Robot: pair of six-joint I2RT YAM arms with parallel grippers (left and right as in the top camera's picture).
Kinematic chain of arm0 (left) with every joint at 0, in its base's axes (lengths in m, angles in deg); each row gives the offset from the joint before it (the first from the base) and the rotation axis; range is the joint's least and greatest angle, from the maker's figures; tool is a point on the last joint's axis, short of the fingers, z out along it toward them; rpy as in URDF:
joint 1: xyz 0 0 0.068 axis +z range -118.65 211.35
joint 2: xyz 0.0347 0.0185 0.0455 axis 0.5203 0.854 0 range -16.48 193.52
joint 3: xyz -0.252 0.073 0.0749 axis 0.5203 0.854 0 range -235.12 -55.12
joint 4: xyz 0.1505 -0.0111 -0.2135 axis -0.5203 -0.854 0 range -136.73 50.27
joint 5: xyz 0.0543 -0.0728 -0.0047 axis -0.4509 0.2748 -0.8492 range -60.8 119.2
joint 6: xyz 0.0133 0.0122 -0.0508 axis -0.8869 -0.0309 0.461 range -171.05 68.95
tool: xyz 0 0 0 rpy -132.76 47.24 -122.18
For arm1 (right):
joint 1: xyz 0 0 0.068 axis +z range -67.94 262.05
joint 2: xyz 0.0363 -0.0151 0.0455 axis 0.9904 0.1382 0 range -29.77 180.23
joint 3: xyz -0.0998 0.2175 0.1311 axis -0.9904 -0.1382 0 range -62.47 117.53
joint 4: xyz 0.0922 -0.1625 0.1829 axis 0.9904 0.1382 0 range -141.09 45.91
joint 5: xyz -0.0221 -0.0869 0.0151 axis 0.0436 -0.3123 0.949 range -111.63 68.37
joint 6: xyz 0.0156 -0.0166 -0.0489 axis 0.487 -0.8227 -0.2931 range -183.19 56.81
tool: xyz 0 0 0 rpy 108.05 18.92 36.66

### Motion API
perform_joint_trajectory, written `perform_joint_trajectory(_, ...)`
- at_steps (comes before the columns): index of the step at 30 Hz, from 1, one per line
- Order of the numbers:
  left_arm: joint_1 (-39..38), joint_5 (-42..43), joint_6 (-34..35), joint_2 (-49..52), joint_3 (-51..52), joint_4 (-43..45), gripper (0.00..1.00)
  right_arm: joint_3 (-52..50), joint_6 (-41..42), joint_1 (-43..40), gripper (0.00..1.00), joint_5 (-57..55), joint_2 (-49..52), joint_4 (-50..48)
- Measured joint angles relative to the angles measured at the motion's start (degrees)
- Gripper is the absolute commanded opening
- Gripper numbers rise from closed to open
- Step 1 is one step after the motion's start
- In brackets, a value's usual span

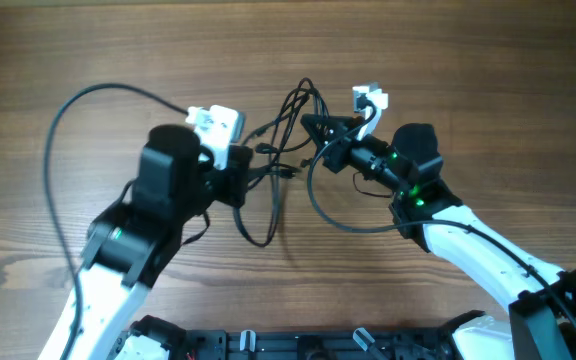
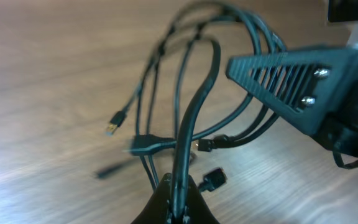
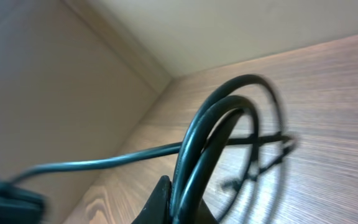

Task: Untangle cables

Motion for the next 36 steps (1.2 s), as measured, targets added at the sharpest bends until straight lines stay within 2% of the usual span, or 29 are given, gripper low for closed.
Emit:
perform_joint_trajectory(3, -0.1, -8.9, 0.4, -5.8, 0.0, -0.9, 0.04, 0.0, 1.0, -1.4, 0.04, -0.2, 0.0, 1.1)
perform_joint_trajectory(7, -0.2, -23.3, 5.0, -10.5, 0.0, -2.4, 0.04, 0.0, 1.2, -2.1, 0.04, -0.2, 0.0, 3.0)
perform_joint_trajectory(10, -0.2, -29.0, 9.1, -11.4, 0.0, -3.1, 0.04, 0.0, 1.2, -2.5, 0.04, -0.2, 0.0, 5.0)
perform_joint_trajectory(11, -0.2, -32.8, 11.0, -11.5, 0.0, -3.4, 0.04, 0.0, 1.2, -2.6, 0.04, -0.2, 0.0, 5.3)
perform_joint_trajectory(17, -0.3, -43.5, 25.6, -11.5, 0.0, -3.8, 0.04, 0.0, 1.2, -2.6, 0.04, -0.2, 0.0, 8.1)
perform_joint_trajectory(26, -0.3, -53.5, 46.9, -11.5, 0.0, -9.3, 0.04, 0.0, 1.2, -3.2, 0.04, -0.3, 0.0, 12.3)
perform_joint_trajectory(32, -0.4, -54.8, 54.4, -11.5, 0.0, -9.6, 0.04, 0.0, 1.2, -4.4, 0.04, -0.3, 0.0, 15.6)
perform_joint_trajectory(36, -0.4, -55.0, 64.2, -11.5, 0.0, -9.7, 0.04, 0.0, 1.2, -4.4, 0.04, -0.6, 0.0, 18.8)
